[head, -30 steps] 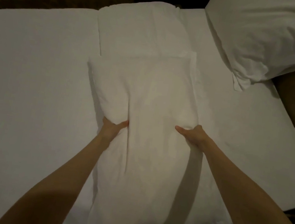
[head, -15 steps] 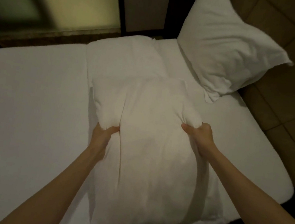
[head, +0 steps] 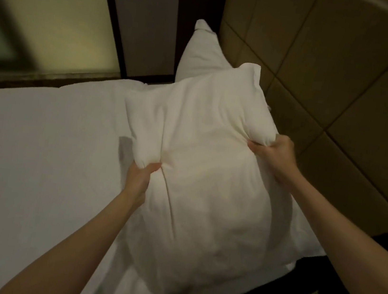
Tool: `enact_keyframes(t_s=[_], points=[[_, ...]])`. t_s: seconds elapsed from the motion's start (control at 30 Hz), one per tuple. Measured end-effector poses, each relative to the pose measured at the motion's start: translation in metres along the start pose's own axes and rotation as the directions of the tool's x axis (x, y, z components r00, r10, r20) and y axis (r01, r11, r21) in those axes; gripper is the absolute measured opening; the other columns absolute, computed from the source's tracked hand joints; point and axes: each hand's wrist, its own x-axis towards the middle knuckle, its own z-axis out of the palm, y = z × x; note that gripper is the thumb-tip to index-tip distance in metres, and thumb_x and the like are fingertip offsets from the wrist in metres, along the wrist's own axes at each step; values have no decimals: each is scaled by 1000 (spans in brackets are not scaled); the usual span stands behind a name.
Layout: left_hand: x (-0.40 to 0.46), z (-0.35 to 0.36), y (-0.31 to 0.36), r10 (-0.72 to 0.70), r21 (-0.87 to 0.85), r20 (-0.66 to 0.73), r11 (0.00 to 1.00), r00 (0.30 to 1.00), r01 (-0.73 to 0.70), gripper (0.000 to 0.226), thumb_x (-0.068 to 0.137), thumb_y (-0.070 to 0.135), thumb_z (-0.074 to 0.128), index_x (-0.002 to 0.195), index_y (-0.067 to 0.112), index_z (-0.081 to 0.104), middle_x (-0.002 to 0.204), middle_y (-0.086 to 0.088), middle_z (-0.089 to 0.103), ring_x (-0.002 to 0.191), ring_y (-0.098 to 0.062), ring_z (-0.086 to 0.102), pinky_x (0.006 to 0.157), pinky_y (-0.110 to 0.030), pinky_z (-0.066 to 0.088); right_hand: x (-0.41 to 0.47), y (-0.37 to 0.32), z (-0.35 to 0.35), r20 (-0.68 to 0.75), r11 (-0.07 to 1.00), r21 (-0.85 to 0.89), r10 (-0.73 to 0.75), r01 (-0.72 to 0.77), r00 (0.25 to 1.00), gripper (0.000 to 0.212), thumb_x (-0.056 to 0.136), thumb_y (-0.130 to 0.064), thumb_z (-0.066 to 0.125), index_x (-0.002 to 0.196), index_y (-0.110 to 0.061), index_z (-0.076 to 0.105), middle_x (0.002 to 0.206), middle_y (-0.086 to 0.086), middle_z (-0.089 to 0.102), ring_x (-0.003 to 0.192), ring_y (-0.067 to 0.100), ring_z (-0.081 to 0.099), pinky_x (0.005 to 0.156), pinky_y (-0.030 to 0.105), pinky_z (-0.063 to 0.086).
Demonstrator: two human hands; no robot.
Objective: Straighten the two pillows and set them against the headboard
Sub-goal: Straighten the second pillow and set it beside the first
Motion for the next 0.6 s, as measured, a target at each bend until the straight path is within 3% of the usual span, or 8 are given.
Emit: enact_keyframes(t_s=[0.1,0.2,0.27,0.4,0.5,0.6], points=[[-9,46,-15,21,-10,22,1000,1000,-20,53,80,12,71,129,11,53,121,-7,64,99,-21,64,84,-31,52,18,-1,-43,-20,986,-138,-101,97,995,28,72,-28,78,82,-2,69,84,11,70,77,30,68,65,40,55],[-10,92,-26,26,77,50,997,998,-30,44,87,12,63,130,10,54,125,-11,62,105,-26,62,92,-36,50,35,0,-86,-37,953,-257,-178,163,983,30,72,-31,76,76,-2,69,80,15,71,73,33,67,64,46,55],[-8,115,-29,9,209,87,978,996,-27,42,88,9,56,129,11,56,126,-14,63,107,-28,62,97,-41,50,45,4,-106,-51,935,-306,-206,181,977,31,70,-33,76,73,-3,68,74,14,70,70,32,66,61,43,52],[1,147,-24,-5,394,108,919,994,-38,51,93,16,44,144,17,38,143,-14,48,129,-30,46,108,-42,39,61,27,-115,-88,911,-375,-221,173,971,29,73,-37,72,67,-11,60,75,12,67,76,36,65,62,37,45],[13,159,-18,53,462,85,883,995,-86,49,95,12,40,144,15,39,146,-11,44,126,-24,45,97,-32,38,76,64,-98,16,807,-574,-155,136,988,30,80,-40,65,88,-13,55,96,17,64,93,40,61,67,39,42],[20,166,-17,71,491,50,867,996,-87,47,94,11,40,141,14,42,141,-10,46,105,-17,46,86,-28,35,88,101,-83,254,699,-706,102,112,962,44,83,-41,65,115,-18,45,124,13,49,117,39,48,87,47,38]])
